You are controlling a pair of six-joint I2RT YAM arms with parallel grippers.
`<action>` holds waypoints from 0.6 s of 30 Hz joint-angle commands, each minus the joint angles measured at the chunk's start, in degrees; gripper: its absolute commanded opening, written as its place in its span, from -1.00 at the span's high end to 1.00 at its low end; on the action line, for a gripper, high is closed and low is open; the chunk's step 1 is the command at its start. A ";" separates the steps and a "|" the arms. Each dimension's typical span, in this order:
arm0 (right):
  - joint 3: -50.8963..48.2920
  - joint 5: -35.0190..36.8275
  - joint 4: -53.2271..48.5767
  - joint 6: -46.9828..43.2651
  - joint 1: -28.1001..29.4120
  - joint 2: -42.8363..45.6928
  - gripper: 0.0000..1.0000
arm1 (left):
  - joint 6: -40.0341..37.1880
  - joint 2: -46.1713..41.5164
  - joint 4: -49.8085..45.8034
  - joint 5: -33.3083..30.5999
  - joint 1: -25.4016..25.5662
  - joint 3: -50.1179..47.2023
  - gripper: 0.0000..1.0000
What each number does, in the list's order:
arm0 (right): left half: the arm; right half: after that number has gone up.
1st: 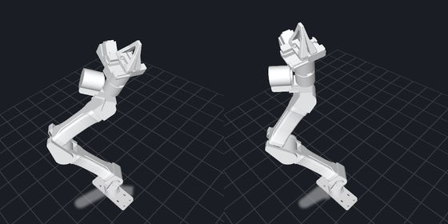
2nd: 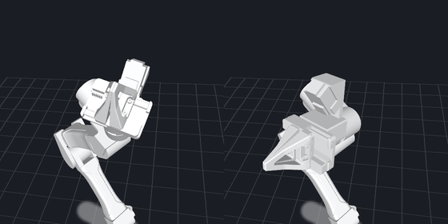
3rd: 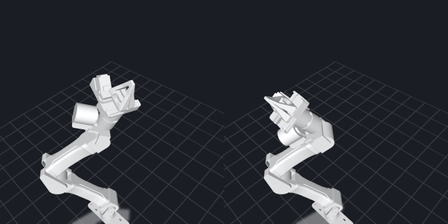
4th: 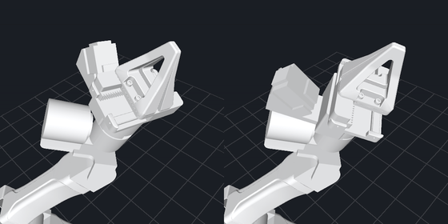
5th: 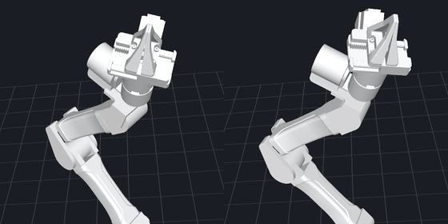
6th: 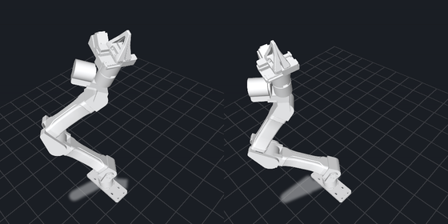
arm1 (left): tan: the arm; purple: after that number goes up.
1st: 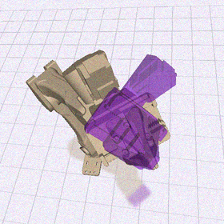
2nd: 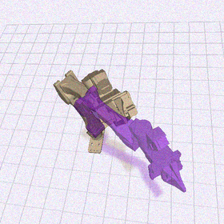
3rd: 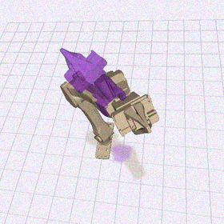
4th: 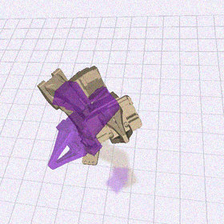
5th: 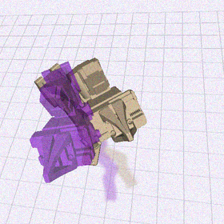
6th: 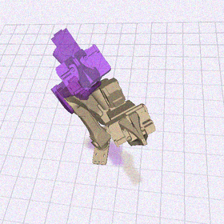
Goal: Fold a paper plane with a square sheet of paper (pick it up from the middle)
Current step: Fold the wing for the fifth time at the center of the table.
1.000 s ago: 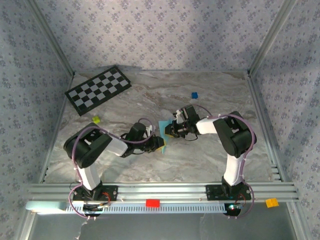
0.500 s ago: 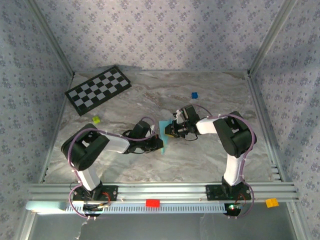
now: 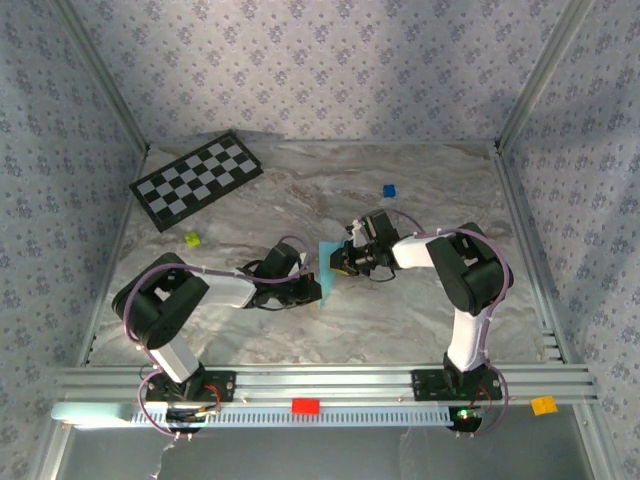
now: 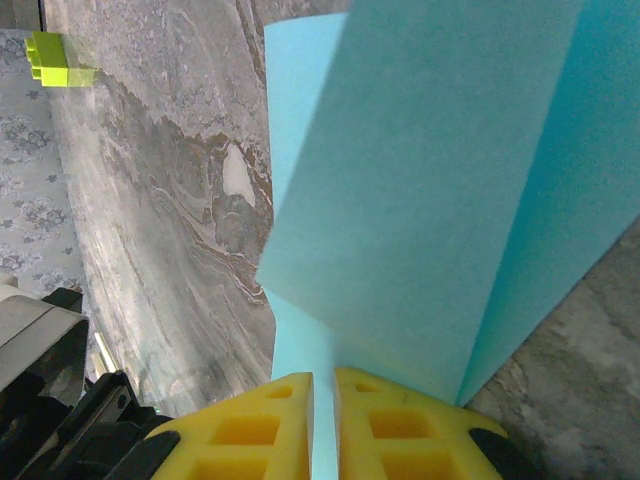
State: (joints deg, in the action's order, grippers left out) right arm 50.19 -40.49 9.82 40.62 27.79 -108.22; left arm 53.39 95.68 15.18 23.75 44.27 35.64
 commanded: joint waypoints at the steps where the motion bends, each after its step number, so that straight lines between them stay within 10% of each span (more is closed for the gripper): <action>1: -0.89 3.81 -5.39 -1.13 0.45 -2.17 0.70 | -0.57 2.06 -8.56 0.07 0.83 -1.57 0.97; 8: -0.69 4.65 -6.16 -0.94 0.95 -2.25 0.71 | -0.65 0.31 -10.75 -0.93 1.77 -2.11 0.75; 18: -0.27 5.87 -7.47 -0.89 1.21 -2.39 0.76 | -1.05 0.12 -11.73 0.04 1.85 -2.20 0.93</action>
State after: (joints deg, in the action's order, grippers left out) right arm 50.83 -39.20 8.25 40.62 28.18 -108.20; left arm 52.99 95.13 13.98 22.70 45.08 35.64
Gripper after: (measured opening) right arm 0.124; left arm 0.045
